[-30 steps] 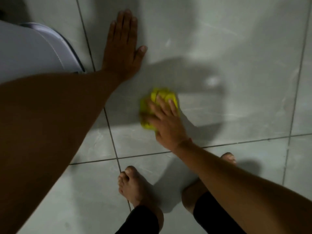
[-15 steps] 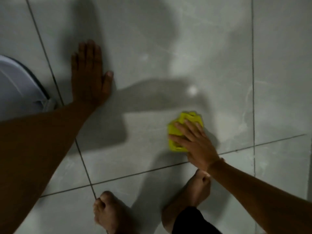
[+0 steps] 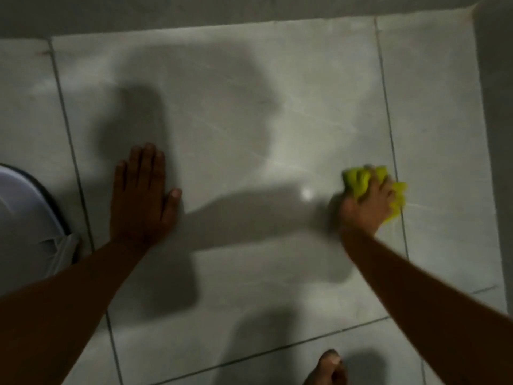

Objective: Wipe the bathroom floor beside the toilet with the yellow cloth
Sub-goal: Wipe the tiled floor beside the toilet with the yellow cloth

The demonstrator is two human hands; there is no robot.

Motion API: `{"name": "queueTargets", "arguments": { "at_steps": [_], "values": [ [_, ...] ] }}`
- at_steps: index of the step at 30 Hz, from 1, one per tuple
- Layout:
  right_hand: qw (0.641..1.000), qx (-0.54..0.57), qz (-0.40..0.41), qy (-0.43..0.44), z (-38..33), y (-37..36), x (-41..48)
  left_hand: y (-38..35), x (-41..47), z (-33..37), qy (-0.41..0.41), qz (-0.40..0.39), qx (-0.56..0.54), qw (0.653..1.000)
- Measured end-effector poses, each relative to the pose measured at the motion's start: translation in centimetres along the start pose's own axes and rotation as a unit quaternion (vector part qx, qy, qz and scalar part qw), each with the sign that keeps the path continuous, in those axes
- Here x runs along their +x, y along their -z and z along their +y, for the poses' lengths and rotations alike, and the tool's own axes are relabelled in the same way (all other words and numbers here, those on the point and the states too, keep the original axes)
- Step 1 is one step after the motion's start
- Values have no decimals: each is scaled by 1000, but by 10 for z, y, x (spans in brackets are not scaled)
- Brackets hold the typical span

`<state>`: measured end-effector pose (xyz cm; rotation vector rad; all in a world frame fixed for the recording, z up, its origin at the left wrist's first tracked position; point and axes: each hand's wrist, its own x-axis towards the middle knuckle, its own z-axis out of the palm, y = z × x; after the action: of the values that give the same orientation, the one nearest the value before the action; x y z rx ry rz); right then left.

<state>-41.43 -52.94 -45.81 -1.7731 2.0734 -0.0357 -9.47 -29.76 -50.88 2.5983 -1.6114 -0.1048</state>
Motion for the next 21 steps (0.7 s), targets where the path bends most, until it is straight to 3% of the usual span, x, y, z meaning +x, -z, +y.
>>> {"name": "queueTargets", "arguments": {
  "at_steps": [1,3,5,6,7,8,10,11,12,13,14,16,17,18,19,21],
  "values": [
    [1000,-1,13,-4,-36,-4,26,-1,1,-1,0,-2,4,1000],
    [980,-74,-18,181,-64,-21,38,-1,1,-1,3,-1,4,1000],
    [888,-142,-119,422,-36,-18,22,2,1,2,7,-2,1,1000],
    [851,-168,-164,470,-12,-5,17,4,1,3,9,-6,-1,1000],
    [846,-172,-187,468,4,11,22,6,1,3,11,-10,-3,1000],
    [878,-149,-173,422,7,18,35,8,0,3,14,-11,-4,1000],
    [976,-79,-67,192,-35,9,67,7,2,4,15,-5,0,1000],
    [994,-52,-23,91,-71,-1,75,5,2,4,11,-5,1,1000],
    [997,-50,-17,56,-104,-12,71,5,2,3,8,-8,-2,1000],
    [991,-72,-15,116,-126,-26,58,5,2,2,8,-10,-2,1000],
    [964,-89,-33,247,-131,-42,42,5,2,2,9,-11,0,1000],
    [853,-123,-125,492,-102,-51,-7,6,3,3,13,-16,3,1000],
    [803,-142,-172,552,-77,-42,-25,7,3,3,15,-20,0,1000],
    [782,-158,-195,570,-58,-30,-25,7,2,3,18,-22,-3,1000],
    [794,-149,-186,559,-55,-22,-14,7,1,3,18,-21,-5,1000],
    [903,-106,-103,404,-92,-24,19,6,3,4,15,-18,-3,1000]
  ]
}}
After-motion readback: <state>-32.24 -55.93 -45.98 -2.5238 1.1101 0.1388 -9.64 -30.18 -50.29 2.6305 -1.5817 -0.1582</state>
